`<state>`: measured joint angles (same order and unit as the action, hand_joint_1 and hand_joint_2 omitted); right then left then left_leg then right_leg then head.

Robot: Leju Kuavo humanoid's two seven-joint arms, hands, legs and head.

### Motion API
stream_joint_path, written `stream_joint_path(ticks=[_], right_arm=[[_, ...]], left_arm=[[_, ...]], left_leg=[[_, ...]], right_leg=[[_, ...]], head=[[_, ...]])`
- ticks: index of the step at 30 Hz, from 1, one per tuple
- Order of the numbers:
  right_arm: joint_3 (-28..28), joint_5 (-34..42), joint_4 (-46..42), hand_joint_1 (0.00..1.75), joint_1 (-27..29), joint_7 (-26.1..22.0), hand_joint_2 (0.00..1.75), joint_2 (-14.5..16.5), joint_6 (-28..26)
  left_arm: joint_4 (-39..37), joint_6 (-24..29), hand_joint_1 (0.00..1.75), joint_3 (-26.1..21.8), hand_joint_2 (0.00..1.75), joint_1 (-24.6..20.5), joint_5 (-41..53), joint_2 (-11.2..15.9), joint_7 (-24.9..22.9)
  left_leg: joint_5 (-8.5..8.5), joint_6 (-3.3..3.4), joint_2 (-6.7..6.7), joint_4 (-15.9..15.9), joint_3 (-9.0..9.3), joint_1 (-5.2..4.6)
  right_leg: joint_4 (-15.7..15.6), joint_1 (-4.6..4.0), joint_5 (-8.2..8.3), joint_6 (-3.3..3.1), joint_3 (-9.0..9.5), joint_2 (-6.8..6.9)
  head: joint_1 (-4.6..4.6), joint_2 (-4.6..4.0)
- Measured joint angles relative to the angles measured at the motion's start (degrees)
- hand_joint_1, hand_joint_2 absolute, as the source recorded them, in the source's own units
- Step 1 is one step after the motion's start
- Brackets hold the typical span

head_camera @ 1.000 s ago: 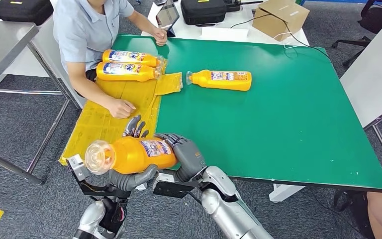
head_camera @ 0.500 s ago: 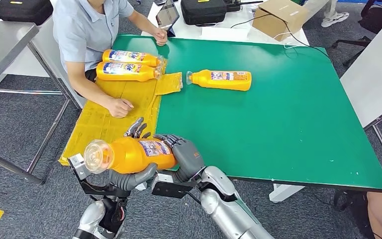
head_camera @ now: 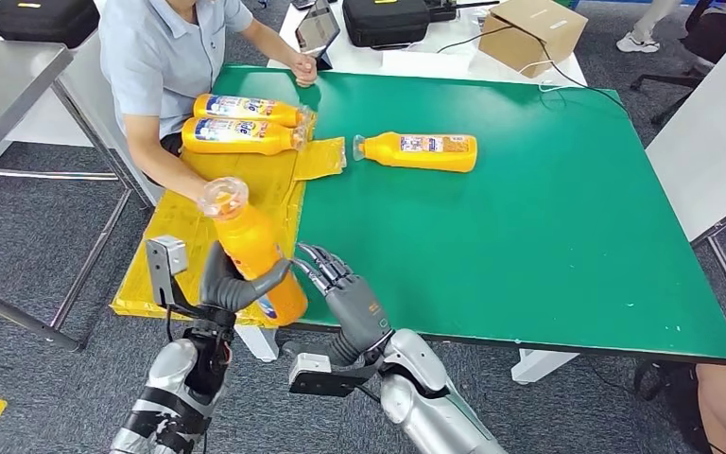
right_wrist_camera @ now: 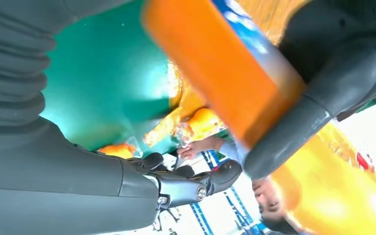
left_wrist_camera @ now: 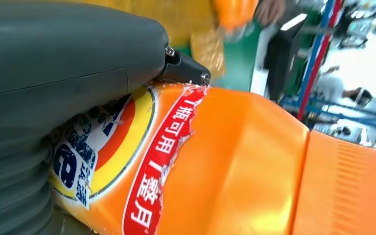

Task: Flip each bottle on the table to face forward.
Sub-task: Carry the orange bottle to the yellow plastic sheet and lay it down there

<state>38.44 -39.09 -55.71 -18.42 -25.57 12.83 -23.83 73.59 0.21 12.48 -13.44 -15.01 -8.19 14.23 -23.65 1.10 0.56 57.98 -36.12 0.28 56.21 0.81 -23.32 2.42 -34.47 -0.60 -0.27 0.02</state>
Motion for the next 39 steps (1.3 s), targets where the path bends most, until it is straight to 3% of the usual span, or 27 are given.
stream_joint_path(ticks=[7,11,15,21,27,32,39], right_arm=[[-0.8,-0.1,-0.7,0.0,0.8,-0.8,0.0,-0.5,-1.1],[-1.0,-1.3,-0.9,0.0,1.2,-0.7,0.0,-0.5,-2.0],[-1.3,-2.0,-1.2,0.0,1.5,-0.4,0.0,-0.5,-1.5],[-1.4,-2.0,-1.6,0.0,1.5,-0.4,0.0,-0.3,0.1],[-1.7,-2.0,-1.9,0.0,1.4,-0.6,0.0,-0.3,0.9],[-1.7,-1.4,-2.0,0.0,1.4,-1.5,0.0,0.3,3.7],[-1.3,-0.4,-1.9,0.0,1.0,-2.6,0.0,1.3,5.5]], left_arm=[[-3.4,6.2,1.75,-5.1,1.75,-4.1,6.4,3.1,-0.4],[-6.7,16.7,1.75,-6.6,1.75,-7.5,25.0,5.6,1.3],[-9.8,19.2,1.75,-7.2,1.75,-10.4,39.4,7.8,0.3],[-15.0,18.7,1.75,-6.4,1.75,-14.1,53.6,9.9,-2.6],[-18.8,17.3,1.75,-5.4,1.75,-16.6,57.7,10.9,-3.8],[-28.0,10.4,1.75,-2.7,1.75,-21.9,64.7,11.5,-5.8],[-37.9,8.1,1.75,-0.3,1.75,-25.5,66.1,10.2,-5.2]], left_leg=[[0.01,-0.01,-0.02,0.0,-0.03,0.02],[0.02,-0.01,0.03,0.0,-0.03,0.02],[0.03,-0.01,0.02,0.0,-0.03,0.01],[0.03,0.0,0.0,0.0,-0.03,0.0],[0.03,-0.01,0.01,0.0,-0.04,0.0],[0.05,-0.02,0.0,0.0,-0.05,0.01],[0.05,-0.02,0.0,0.0,-0.06,-0.01]], right_leg=[[0.0,0.0,-0.01,-0.01,-0.02,0.0],[0.0,0.0,-0.01,-0.01,-0.01,0.01],[0.0,0.01,-0.01,-0.01,-0.01,0.01],[0.0,0.02,0.0,0.0,-0.02,0.01],[0.0,0.02,0.0,0.0,-0.04,0.01],[0.0,0.01,0.0,0.0,-0.04,0.01],[0.0,0.03,0.01,0.01,-0.03,0.01]], head=[[0.02,0.0],[0.01,0.0],[0.01,0.0],[0.01,0.0],[0.02,0.0],[0.01,0.0],[0.02,0.0]])
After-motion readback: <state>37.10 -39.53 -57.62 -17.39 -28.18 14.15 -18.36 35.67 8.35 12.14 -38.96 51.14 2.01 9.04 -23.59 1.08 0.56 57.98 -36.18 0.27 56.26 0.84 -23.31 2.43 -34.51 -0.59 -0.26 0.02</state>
